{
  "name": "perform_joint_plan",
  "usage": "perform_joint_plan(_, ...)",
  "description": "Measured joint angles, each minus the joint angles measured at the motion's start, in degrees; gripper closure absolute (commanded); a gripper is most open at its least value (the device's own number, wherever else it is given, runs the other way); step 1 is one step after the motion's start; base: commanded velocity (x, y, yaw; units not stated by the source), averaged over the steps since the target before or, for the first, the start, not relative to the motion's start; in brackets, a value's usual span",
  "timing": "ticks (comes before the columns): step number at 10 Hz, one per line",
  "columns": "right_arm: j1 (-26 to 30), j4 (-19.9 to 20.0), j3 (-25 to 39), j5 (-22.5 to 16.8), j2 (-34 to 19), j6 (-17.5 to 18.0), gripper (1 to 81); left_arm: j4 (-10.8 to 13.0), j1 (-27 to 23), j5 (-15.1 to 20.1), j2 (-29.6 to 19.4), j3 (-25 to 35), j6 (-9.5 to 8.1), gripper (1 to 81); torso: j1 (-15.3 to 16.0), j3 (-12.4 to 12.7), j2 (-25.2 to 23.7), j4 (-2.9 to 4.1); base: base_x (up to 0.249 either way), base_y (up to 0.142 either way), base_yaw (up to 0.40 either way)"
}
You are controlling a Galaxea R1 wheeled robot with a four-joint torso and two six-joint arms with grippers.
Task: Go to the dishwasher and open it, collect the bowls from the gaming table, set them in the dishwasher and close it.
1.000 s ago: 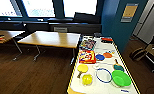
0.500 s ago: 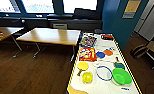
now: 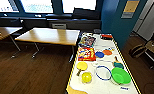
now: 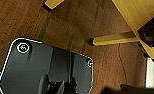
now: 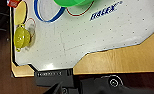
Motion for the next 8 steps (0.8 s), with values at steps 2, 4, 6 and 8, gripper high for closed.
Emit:
perform_joint_plan(2, 0.7, 0.1, -0.4, -1.3, -1.0, 0.0, 1.0, 0.0, -0.1, 0.0, 0.2, -0.1, 0.00, 1.0, 0.0, 0.0, 0.0, -3.43, 0.000, 0.000, 0.000)
perform_joint_plan(4, 1.7, 0.1, -0.8, -2.1, -2.4, 0.0, 1.0, 0.0, -0.4, -0.1, 0.5, -0.4, -0.02, 1.0, 0.0, 0.0, 0.0, -5.86, 0.000, 0.000, 0.000)
perform_joint_plan(6, 4.6, 0.1, -0.8, -3.6, -1.6, 0.0, 1.0, 0.0, -0.1, 0.0, 0.7, -1.3, -0.02, 1.0, 0.0, 0.0, 0.0, -5.99, 0.000, 0.000, 0.000)
perform_joint_plan(8, 9.4, 0.3, -1.7, -6.5, -1.4, 0.9, 1.0, 0.0, -0.2, 0.0, 1.0, -2.5, -0.02, 1.0, 0.0, 0.0, 0.0, -5.99, 0.000, 0.000, 0.000)
